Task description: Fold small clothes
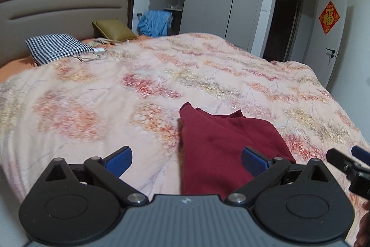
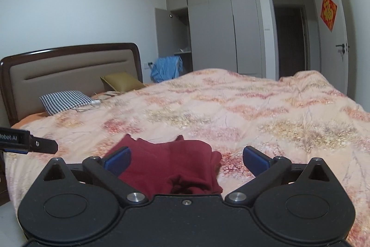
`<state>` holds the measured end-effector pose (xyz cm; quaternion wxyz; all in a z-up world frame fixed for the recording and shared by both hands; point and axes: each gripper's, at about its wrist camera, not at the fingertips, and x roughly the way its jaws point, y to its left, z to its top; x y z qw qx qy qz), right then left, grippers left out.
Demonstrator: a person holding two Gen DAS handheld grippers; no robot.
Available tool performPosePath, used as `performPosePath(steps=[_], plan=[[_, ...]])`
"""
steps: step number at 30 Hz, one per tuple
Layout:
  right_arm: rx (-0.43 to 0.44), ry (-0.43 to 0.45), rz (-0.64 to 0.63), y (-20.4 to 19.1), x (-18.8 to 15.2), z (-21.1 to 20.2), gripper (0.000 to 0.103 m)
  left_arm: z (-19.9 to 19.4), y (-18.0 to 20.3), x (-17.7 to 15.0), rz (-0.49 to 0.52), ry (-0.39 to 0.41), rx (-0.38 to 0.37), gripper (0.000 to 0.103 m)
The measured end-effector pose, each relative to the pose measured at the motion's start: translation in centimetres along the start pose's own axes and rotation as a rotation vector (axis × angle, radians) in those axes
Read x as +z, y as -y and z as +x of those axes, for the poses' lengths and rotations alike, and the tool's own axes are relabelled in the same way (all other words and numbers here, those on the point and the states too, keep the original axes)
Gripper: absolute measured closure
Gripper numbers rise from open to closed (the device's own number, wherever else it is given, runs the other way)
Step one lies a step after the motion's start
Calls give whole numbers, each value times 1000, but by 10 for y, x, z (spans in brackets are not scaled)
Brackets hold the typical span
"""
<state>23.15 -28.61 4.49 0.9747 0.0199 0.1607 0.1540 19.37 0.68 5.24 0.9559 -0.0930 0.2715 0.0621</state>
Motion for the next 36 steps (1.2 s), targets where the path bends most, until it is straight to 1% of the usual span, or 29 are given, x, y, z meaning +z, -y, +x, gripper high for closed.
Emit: performPosePath(steps=[5, 9, 14, 18, 23, 26, 31, 36], plan=[[3, 27, 5, -14, -6, -39, 1, -38, -7, -21, 10, 33, 1, 0], [-10, 44, 25, -23, -15, -67, 1, -64, -12, -39, 26, 64, 3, 0], [-29, 41, 47, -35, -35, -98, 1, -90, -15, -65, 64, 103, -1, 0], [-39, 29, 36, -45, -56, -117, 1, -104, -18, -87, 93, 128, -6, 0], [-62, 20, 17, -49, -78, -138, 1, -113, -21, -110, 99, 138, -25, 0], [-80, 24, 21, -48, -85, -144, 1, -115, -24, -119, 82, 133, -51, 0], [-99, 10, 23, -48, -92, -146, 1, -112, -23, -126, 66, 119, -70, 0], [-99, -2, 24, -48, -94, -144, 1, -109, -23, -127, 71, 110, -66, 0]])
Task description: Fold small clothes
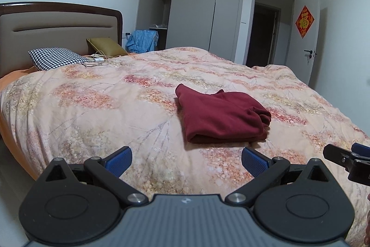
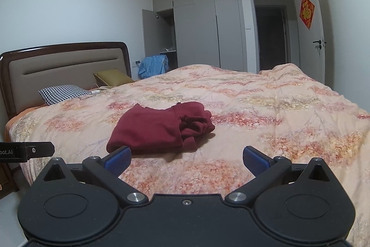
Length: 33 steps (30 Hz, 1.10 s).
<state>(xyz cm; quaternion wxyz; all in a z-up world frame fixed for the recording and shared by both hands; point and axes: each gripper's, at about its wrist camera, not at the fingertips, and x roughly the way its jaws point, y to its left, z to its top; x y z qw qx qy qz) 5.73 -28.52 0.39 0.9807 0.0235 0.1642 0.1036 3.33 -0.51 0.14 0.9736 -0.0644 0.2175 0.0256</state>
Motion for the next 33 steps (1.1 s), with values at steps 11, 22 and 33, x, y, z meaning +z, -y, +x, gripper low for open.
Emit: performPosePath(steps=[11, 22, 33], plan=[[0, -7, -4, -1, 1, 3, 1, 3, -1, -1, -3, -11, -1, 0], [0, -17, -1, -1, 0, 5, 1, 4, -1, -2, -1, -18, 0, 0], [0, -20, -2, -2, -1, 5, 1, 6, -1, -3, -3, -24, 0, 0]])
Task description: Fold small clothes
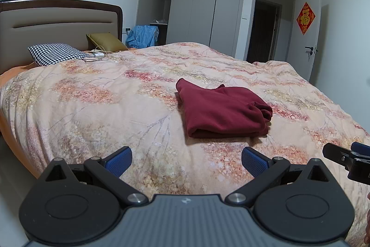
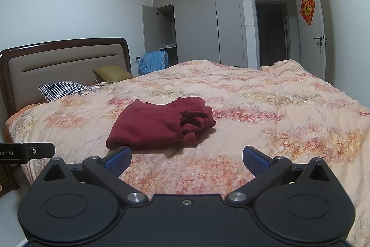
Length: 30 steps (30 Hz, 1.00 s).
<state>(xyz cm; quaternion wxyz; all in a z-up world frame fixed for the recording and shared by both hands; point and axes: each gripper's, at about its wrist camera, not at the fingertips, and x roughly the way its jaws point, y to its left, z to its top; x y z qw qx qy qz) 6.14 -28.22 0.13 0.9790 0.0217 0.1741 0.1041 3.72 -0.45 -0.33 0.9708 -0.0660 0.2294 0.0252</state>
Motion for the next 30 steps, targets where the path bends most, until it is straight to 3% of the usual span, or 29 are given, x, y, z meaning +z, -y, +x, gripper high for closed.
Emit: performPosePath(steps=[30], plan=[[0, -5, 3, 1, -1, 1, 1, 0, -1, -2, -2, -9, 1, 0]])
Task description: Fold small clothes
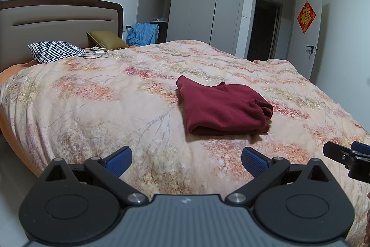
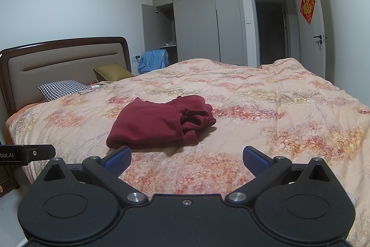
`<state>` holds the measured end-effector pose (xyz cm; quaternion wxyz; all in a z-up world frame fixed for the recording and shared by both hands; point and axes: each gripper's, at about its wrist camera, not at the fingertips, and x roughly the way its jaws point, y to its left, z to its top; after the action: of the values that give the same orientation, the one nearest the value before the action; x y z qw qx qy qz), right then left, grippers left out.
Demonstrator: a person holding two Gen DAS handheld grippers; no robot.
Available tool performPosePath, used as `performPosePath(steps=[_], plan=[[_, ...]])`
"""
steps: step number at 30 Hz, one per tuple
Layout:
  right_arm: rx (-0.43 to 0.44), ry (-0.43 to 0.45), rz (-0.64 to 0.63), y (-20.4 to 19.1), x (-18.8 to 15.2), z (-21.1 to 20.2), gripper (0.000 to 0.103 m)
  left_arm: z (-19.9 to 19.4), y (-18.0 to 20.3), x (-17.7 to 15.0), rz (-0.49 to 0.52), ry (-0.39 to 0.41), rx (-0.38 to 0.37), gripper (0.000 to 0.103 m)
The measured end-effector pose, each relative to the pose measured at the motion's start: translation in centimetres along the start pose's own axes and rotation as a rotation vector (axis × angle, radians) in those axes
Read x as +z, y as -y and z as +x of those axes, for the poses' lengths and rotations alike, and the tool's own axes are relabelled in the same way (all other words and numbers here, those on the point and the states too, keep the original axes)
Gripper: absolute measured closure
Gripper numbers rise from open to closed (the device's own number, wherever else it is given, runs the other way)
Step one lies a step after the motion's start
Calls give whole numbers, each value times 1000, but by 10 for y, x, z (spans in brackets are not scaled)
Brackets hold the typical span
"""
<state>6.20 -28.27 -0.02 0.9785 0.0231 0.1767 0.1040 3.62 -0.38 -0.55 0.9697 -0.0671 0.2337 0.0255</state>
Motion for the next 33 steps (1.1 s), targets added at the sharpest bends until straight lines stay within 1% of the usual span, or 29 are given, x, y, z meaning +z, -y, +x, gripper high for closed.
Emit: performPosePath(steps=[33], plan=[[-1, -6, 3, -1, -2, 0, 1, 1, -1, -4, -10, -21, -2, 0]])
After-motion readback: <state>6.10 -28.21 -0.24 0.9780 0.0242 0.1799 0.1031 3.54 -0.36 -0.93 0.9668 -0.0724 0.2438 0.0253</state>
